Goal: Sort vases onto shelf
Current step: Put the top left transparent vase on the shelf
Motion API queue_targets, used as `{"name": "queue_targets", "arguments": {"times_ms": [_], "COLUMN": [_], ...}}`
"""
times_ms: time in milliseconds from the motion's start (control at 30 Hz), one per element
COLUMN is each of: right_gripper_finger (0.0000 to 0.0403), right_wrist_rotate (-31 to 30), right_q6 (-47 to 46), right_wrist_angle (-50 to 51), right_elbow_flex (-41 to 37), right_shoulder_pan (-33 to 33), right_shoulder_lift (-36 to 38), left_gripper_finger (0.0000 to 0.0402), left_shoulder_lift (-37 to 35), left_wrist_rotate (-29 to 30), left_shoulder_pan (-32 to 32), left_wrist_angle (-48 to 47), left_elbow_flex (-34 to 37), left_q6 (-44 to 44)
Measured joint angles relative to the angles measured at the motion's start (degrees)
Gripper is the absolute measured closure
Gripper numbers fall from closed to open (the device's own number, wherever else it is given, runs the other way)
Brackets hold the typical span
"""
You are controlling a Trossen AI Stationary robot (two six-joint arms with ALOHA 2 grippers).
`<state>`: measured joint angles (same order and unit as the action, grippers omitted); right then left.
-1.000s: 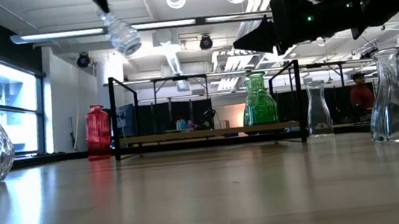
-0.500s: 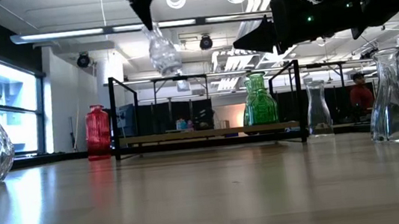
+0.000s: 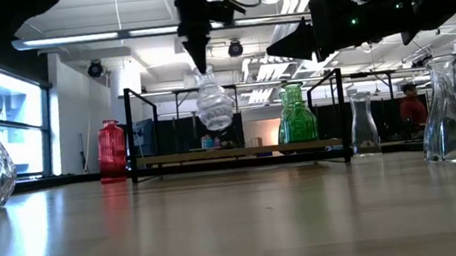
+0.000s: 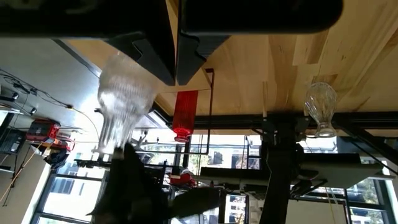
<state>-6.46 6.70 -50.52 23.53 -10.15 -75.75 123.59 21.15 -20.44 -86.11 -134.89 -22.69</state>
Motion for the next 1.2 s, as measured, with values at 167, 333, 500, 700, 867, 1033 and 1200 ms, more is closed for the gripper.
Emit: {"name": "queue_targets", "arguments": {"times_ms": [167,333,500,700,867,1033,1200], "right_gripper_finger": [0.0402,0.0402,0.0402,0.0402,0.0402,0.0402,0.0402], "right_wrist_rotate": [0.0,0.0,0.0,0.0,0.0,0.0,0.0], "right_q6": [0.0,0.0,0.4,0.4,0.7,0.9,0.9], "right_wrist_angle": [0.0,0.0,0.0,0.0,0.1,0.1,0.1], "right_elbow_flex": [0.0,0.0,0.0,0.0,0.0,0.0,0.0], "right_shoulder_pan": [0.0,0.0,0.0,0.0,0.0,0.0,0.0], "right_shoulder_lift": [0.0,0.0,0.0,0.0,0.0,0.0,0.0], "left_gripper_finger": [0.0387,0.0387,0.0387,0.0387,0.0387,0.0387,0.0384], "left_shoulder_lift": [2.4,2.7,2.7,4.0,5.4,6.4,6.5], "left_wrist_rotate": [0.3,0.3,0.4,1.0,3.4,3.7,3.6], "left_shoulder_pan": [1.2,1.8,2.9,3.7,3.7,3.8,3.8], "left_wrist_angle": [1.9,3.1,3.8,4.1,4.0,3.6,4.4], "left_elbow_flex": [0.0,0.0,0.0,0.1,0.0,0.0,0.0], "left_q6": [-0.5,0.0,0.1,-0.1,-0.5,-0.1,-0.1]}}
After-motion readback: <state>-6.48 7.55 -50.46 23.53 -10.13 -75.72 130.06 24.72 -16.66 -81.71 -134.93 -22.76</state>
